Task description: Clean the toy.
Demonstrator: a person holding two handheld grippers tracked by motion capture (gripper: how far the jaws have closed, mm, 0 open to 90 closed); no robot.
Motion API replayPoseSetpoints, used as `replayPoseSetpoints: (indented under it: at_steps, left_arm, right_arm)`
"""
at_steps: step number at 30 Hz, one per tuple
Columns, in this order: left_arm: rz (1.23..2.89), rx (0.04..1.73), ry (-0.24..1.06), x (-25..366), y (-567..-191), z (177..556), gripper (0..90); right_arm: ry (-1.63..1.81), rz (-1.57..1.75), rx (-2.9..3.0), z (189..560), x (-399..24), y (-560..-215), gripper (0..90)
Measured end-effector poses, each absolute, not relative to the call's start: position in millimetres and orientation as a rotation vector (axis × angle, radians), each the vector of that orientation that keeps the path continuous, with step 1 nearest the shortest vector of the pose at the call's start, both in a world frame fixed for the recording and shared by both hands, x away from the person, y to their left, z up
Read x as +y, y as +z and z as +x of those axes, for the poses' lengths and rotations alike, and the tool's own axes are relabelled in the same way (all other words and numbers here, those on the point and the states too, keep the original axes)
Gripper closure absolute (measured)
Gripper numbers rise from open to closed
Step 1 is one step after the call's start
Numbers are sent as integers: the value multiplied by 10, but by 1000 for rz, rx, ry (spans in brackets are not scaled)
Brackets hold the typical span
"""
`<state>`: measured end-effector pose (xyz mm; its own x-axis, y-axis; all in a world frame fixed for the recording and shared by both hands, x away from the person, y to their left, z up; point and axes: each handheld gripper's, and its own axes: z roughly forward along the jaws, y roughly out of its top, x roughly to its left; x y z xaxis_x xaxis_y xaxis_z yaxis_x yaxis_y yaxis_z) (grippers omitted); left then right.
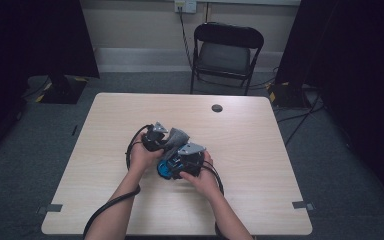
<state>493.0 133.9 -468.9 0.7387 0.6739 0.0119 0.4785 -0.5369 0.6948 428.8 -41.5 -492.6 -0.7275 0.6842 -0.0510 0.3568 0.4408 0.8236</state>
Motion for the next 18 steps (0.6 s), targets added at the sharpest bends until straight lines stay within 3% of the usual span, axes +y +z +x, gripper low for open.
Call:
replayPoseSetpoints:
  at_steps: [18]
  left_arm:
    - [2219,854,376,1336,-4773,4888,720]
  right_arm:
    - [1195,883,2318,4286,-414,-4928,59]
